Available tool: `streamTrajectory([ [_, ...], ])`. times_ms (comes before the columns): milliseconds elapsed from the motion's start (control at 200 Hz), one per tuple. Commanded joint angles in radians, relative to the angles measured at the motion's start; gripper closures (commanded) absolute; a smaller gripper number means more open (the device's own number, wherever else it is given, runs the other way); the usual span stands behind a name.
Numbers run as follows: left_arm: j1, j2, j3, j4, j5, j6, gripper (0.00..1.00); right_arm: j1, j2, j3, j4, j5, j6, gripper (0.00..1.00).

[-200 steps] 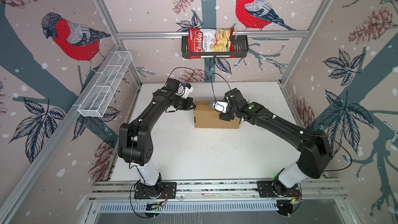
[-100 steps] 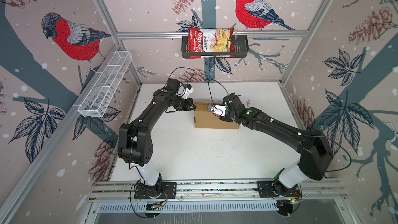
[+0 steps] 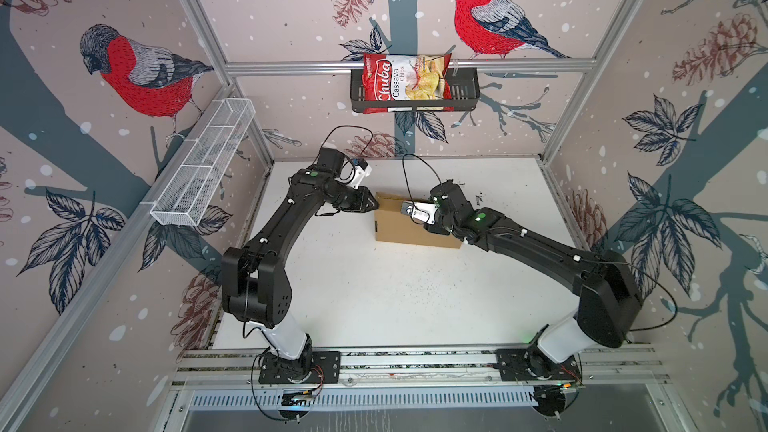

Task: Fold the paper box
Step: 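Move the right gripper over the box and grip its top edge while the left holds, then hold the box's top edge with the right gripper while the left pinches its end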

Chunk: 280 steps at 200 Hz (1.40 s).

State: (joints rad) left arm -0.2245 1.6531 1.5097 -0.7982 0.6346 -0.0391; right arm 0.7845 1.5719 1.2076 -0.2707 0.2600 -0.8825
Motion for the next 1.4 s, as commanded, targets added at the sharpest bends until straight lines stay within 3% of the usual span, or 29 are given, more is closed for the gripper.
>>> streamTrajectory([
  [0, 0.008, -0.028, -0.005, 0.025, 0.034, 0.011, 0.68, -0.001, 0.002, 0.002, -0.027, 0.002, 0.023, 0.44],
  [175, 0.007, -0.064, -0.117, 0.174, 0.038, -0.041, 0.53, -0.001, 0.004, 0.001, -0.028, -0.002, 0.025, 0.45],
  [305, -0.011, -0.096, -0.184, 0.277, 0.003, -0.044, 0.51, -0.001, 0.004, -0.001, -0.030, -0.007, 0.024, 0.45],
  [485, -0.021, -0.121, -0.200, 0.344, -0.120, -0.047, 0.59, -0.002, 0.006, -0.002, -0.030, -0.011, 0.024, 0.47],
  [901, -0.051, -0.032, -0.111, 0.219, -0.180, 0.004, 0.77, -0.001, 0.014, 0.005, -0.040, -0.015, 0.026, 0.50],
  [1251, -0.051, 0.016, -0.076, 0.194, -0.192, 0.004, 0.76, -0.004, 0.019, 0.003, -0.039, -0.019, 0.026, 0.53],
  [1396, -0.051, 0.020, -0.065, 0.186, -0.209, 0.006, 0.81, -0.005, 0.016, 0.002, -0.039, -0.021, 0.026, 0.54],
])
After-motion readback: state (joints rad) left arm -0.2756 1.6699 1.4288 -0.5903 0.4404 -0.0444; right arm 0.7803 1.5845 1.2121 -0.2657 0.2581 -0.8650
